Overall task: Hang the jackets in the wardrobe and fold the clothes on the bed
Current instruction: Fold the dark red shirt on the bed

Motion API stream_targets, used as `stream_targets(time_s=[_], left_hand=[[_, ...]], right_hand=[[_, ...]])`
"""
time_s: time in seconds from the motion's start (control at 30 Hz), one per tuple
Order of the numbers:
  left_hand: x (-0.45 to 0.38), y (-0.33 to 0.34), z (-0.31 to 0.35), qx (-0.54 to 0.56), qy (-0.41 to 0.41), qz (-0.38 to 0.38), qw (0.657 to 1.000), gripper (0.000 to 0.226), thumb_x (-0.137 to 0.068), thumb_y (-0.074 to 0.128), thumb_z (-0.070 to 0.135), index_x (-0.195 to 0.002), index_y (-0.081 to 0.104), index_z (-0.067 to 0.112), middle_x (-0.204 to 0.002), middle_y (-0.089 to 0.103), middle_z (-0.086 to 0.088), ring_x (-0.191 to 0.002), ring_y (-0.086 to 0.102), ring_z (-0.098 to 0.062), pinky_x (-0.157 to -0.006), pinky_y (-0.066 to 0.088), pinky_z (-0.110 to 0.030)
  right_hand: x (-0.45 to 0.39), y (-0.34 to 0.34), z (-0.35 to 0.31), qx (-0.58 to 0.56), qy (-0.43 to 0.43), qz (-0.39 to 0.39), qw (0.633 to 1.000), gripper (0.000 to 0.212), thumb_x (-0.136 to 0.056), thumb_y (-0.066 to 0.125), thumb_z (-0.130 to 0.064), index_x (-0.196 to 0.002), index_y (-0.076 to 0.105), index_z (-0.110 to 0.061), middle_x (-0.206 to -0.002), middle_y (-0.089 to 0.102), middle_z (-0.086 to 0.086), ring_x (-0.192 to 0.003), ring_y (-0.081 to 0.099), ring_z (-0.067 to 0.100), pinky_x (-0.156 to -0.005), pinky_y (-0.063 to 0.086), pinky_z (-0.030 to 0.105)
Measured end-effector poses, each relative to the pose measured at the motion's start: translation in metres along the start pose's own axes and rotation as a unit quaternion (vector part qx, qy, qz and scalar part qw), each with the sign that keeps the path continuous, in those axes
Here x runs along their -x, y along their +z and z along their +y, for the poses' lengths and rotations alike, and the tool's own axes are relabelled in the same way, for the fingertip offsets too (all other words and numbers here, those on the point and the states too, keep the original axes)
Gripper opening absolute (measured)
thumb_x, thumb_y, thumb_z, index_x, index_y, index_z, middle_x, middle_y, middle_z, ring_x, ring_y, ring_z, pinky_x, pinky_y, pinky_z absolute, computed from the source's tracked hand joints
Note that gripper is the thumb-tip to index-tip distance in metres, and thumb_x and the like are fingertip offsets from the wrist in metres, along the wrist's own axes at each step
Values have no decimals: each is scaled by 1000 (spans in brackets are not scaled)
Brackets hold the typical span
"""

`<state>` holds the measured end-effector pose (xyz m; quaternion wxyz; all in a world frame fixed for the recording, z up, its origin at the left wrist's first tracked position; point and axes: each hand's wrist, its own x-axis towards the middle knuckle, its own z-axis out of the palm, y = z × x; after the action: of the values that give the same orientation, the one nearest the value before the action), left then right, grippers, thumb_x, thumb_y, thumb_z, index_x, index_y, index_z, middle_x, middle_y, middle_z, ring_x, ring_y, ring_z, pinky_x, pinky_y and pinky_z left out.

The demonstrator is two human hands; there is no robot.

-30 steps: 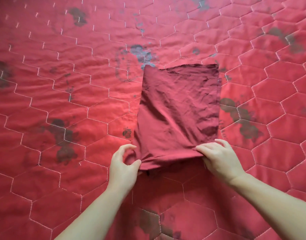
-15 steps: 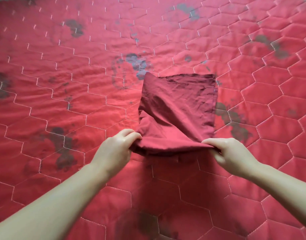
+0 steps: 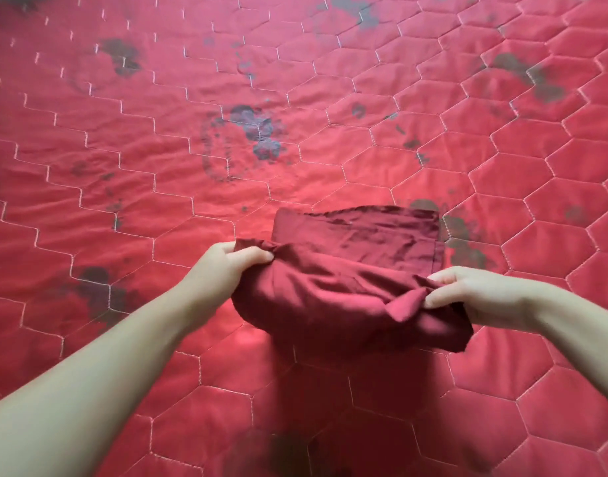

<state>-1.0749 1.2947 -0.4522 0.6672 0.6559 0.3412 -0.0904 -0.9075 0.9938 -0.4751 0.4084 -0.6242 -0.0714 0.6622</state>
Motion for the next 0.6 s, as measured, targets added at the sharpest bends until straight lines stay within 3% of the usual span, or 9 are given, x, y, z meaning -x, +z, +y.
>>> stream_targets(time_s=[0.07, 0.17, 0.2, 0.27, 0.33, 0.37, 0.43, 0.53, 0.6], left_hand=[[-15, 16, -10, 62, -80, 47, 994, 28, -74, 72, 43, -89, 76, 20, -88, 75, 0, -76, 69, -16, -69, 48, -28], [-29, 33, -27, 137, -132, -30, 981, 56, -72, 61, 67, -103, 72, 23, -80, 72, 3, -68, 66, -14, -65, 45, -28], [-31, 38, -33, 114, -121, -36, 985, 49, -70, 66, 63, -101, 73, 25, -75, 71, 7, -63, 64, -10, -61, 43, -26], [-37, 45, -46, 28, -73, -1, 997, 9, -78, 75, 35, -86, 75, 29, -72, 72, 18, -62, 65, 4, -58, 46, -17], [-43, 48, -54, -36, -38, 28, 998, 7, -84, 73, 19, -82, 72, 26, -79, 74, 18, -68, 67, 7, -56, 47, -9], [-48, 47, -58, -58, -26, 33, 997, 7, -86, 70, 19, -87, 71, 26, -83, 75, 17, -72, 68, 6, -58, 46, -7], [-53, 45, -59, -87, 2, 53, 995, 10, -91, 64, 21, -94, 68, 30, -87, 72, 26, -78, 64, 12, -63, 44, -4], [-55, 43, -56, -79, 60, 102, 990, 18, -96, 57, 21, -98, 63, 38, -92, 68, 32, -85, 58, 19, -71, 40, 1], [-53, 43, -60, -51, 96, 182, 977, 17, -96, 56, 22, -96, 63, 38, -93, 69, 26, -86, 60, 14, -74, 42, -2]], right_hand=[[-10, -10, 8, -73, 9, 63, 995, 33, -73, 67, -8, -105, 69, -1, -99, 72, 17, -79, 68, 22, -60, 54, 26], [-29, -17, 29, -103, 25, 204, 973, 27, -89, 59, -10, -114, 65, -1, -101, 70, 20, -82, 59, 26, -61, 44, 31], [-35, -17, 36, -92, 32, 255, 962, 25, -92, 59, -15, -113, 66, -2, -92, 70, 15, -77, 56, 23, -58, 40, 30], [-42, -15, 45, -60, 7, 330, 942, 26, -94, 59, -29, -110, 68, -10, -75, 67, -2, -63, 53, 18, -55, 37, 26], [-42, -10, 48, -41, -81, 351, 932, 34, -86, 62, -47, -114, 63, -27, -93, 68, -16, -81, 61, 3, -67, 45, 21], [-40, -5, 46, -10, -120, 339, 933, 40, -80, 66, -52, -116, 58, -37, -103, 64, -27, -96, 57, -11, -76, 43, 9], [-39, 2, 44, 83, -145, 329, 929, 40, -77, 76, -42, -111, 55, -46, -106, 59, -38, -103, 49, -22, -78, 34, -4], [-47, -2, 34, 146, -210, 392, 884, 14, -83, 73, -12, -84, 68, -26, -89, 70, -14, -89, 63, 6, -76, 41, 6], [-52, -8, 19, 134, -258, 444, 848, 14, -85, 69, -9, -80, 68, -22, -85, 70, -13, -83, 62, 1, -77, 41, 8]])
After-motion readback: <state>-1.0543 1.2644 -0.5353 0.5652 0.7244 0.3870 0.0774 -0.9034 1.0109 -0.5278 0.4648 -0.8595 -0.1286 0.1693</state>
